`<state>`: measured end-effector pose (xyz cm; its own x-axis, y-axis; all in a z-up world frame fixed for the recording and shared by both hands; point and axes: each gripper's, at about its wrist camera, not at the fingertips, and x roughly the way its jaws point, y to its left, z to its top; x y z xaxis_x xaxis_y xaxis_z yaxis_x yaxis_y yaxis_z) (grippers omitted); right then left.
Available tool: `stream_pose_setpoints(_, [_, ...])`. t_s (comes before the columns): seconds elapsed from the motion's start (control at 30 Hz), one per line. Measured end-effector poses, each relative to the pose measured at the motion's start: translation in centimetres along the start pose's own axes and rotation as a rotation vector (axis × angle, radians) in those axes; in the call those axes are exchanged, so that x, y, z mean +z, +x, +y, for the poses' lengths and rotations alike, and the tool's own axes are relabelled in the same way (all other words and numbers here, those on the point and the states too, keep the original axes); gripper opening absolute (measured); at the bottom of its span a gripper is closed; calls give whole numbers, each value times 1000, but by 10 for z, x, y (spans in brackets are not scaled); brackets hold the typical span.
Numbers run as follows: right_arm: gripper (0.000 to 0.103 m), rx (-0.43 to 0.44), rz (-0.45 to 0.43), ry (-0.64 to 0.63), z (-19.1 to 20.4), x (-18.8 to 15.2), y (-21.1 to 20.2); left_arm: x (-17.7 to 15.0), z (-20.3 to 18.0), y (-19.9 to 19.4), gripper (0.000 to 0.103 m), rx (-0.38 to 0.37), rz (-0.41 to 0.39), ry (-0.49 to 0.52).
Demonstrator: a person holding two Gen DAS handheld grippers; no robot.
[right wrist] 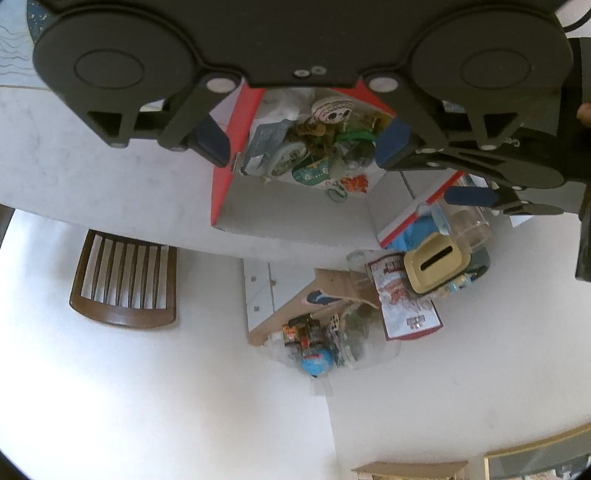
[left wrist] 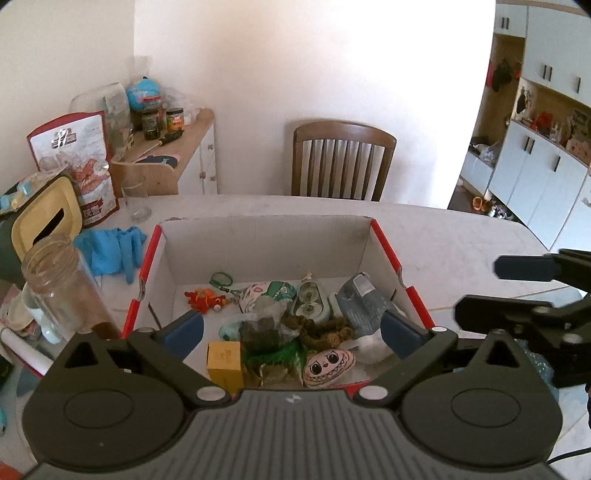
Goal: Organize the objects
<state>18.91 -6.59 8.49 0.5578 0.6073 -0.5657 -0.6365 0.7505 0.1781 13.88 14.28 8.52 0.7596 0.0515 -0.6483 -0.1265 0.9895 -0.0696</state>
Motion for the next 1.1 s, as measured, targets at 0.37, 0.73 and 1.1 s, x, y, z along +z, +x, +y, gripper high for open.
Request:
stream_pose_setpoints(0.37, [102, -11, -31, 13, 3, -7, -15, -8, -7, -19, 103, 16, -32, 2])
stream_pose_setpoints(0.73, [102, -31, -27, 28, 4, -14, -18, -14, -15, -25, 103, 72, -32, 22])
stream_pose_setpoints(1.1, [102, -38, -26, 42, 3, -18, -21, -16, -17, -25, 103, 80, -18, 18])
